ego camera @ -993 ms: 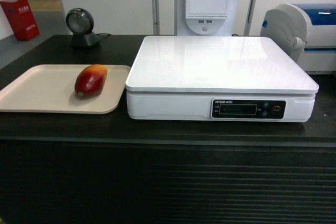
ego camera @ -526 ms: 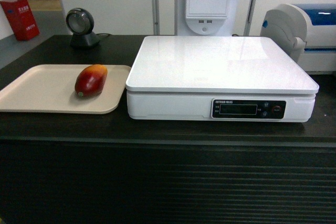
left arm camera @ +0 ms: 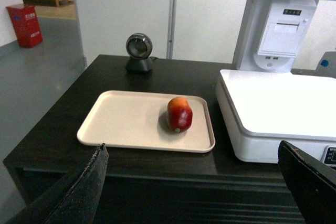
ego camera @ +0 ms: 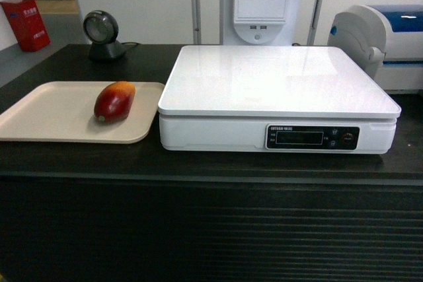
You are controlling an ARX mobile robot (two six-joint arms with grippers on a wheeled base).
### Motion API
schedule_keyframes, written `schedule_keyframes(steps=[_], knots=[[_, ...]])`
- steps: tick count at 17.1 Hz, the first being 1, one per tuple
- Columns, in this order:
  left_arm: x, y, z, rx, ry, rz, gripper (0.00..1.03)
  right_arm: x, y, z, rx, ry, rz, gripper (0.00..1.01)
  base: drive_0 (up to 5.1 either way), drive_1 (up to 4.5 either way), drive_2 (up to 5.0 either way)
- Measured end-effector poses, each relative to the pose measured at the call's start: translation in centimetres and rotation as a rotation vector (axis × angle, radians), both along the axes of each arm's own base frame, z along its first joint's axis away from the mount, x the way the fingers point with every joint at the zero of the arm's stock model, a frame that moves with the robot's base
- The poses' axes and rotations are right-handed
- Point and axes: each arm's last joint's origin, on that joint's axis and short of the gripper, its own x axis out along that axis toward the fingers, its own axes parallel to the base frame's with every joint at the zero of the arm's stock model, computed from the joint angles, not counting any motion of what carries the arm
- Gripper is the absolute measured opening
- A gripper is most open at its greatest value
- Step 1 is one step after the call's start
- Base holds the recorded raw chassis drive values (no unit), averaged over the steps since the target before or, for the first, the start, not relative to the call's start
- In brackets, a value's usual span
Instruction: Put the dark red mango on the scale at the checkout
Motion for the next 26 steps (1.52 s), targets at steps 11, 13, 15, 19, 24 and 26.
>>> schedule_keyframes(steps=[11,13,15,19,24,26], knots=[[18.1,-0.1,-0.6,0.104,0.195,-0.181,0.98,0.0,0.0,0.0,0.000,0.000,0.000,0.98,0.0,0.00,0.0],[22.5,-0.7,-2.0,0.099,0.277,-0.217,0.98,0.0,0.0,0.0,0.000,0.000,0.000,0.98,0.0,0.00,0.0],[25.5,-1.7,-2.7,0.092,0.330,-0.255,0.98,0.0,0.0,0.0,0.000,0.000,0.000,0.98,0.0,0.00,0.0],[31.7,-2.5,-4.3,0.111,0.463,-0.268,0.98,0.0,0.0,0.0,0.000,0.000,0.000,0.98,0.0,0.00,0.0],[34.8,-1.3,-5.2,0.095,0.526,-0.230,0.98,0.0,0.0,0.0,0.000,0.000,0.000,0.98,0.0,0.00,0.0],[36.0,-0.6,-4.8,0.076,0.550,-0.222,0.98,0.0,0.0,0.0,0.000,0.000,0.000,0.98,0.0,0.00,0.0]])
